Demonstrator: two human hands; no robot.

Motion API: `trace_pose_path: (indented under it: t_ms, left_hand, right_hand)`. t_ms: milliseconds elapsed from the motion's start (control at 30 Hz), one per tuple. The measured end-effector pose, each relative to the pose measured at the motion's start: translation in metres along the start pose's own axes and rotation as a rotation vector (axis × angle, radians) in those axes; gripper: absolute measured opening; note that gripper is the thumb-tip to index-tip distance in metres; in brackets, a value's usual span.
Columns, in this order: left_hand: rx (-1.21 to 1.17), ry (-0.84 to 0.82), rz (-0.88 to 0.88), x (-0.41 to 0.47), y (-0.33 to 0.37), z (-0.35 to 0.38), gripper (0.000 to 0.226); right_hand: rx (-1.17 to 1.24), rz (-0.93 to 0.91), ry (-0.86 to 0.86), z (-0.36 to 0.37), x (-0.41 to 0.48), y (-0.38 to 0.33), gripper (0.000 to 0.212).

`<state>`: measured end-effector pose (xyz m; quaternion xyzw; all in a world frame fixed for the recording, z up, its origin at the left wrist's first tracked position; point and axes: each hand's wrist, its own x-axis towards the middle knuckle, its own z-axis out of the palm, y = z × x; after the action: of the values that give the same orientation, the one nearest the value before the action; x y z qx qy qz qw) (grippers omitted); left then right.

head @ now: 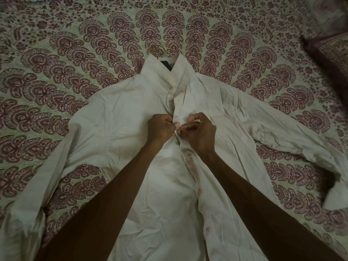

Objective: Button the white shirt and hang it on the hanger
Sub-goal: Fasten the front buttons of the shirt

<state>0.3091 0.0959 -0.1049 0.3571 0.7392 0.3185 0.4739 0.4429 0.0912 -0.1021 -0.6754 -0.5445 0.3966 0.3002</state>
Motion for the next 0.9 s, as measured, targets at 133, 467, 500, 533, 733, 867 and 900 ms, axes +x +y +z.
trace_pose_path:
  t_ms: [133,467,500,533,733,867,900]
  left_hand:
    - [0.000,0.064,-0.018,0.002,-0.004,0.005,0.010]
    - [-0.186,-0.116,-0.219,0.010,0.004,-0.003,0.018]
    - [-0.225,-0.192,-0.226,0.011,0.006,-0.008,0.025]
    - [-0.252,-0.263,-0.218,0.010,0.010,-0.013,0.029]
    - [-0.270,-0.396,-0.123,0.005,0.020,-0.027,0.034]
    - [-0.098,-0.269,0.061,0.000,0.008,-0.017,0.040]
    - [-0.022,-0.231,0.158,-0.001,0.006,-0.014,0.040]
  right_hand:
    - [0.013,-0.025,-0.003,-0.001,0.000,-0.001,0.045]
    - [-0.002,-0.089,-0.011,-0.005,0.000,-0.008,0.040]
    - [-0.013,-0.099,-0.004,-0.006,0.000,-0.009,0.038]
    - [-0.031,-0.094,0.001,-0.007,0.001,-0.010,0.037]
    - [0.380,0.454,-0.257,-0.028,0.007,-0.032,0.005]
    - [0.385,0.615,-0.371,-0.029,0.013,-0.042,0.016]
    - [0.375,0.640,-0.394,-0.027,0.014,-0.042,0.009]
